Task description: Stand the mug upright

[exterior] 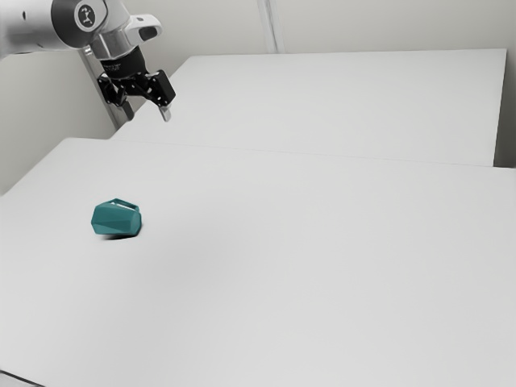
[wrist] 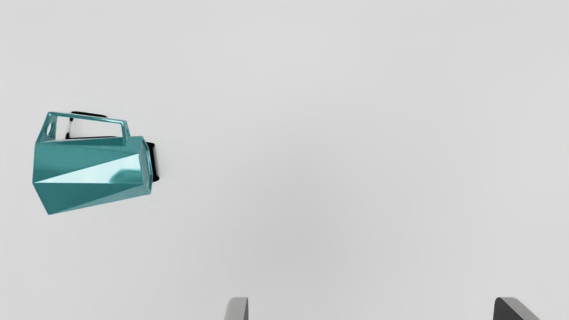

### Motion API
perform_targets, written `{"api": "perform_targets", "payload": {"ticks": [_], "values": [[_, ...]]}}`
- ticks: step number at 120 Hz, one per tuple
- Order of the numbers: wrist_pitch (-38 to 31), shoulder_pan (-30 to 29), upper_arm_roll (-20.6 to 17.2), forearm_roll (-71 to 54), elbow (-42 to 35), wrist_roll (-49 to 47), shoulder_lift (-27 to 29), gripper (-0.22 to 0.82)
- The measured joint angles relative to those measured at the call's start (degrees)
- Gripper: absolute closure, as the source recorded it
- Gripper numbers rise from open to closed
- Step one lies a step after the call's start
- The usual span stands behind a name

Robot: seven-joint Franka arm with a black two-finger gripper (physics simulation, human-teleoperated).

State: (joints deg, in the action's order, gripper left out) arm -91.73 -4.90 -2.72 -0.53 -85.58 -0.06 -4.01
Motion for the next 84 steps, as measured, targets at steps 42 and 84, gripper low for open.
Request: {"api": "perform_targets", "payload": {"ticks": [42, 84], "values": [[-0.28, 0.87, -0.57, -1.03, -0.98, -0.02, 0.94, 0.00], [-4.59, -5.24, -0.22, -0.11, -12.20, -0.19, 8.51, 0.00]]}}
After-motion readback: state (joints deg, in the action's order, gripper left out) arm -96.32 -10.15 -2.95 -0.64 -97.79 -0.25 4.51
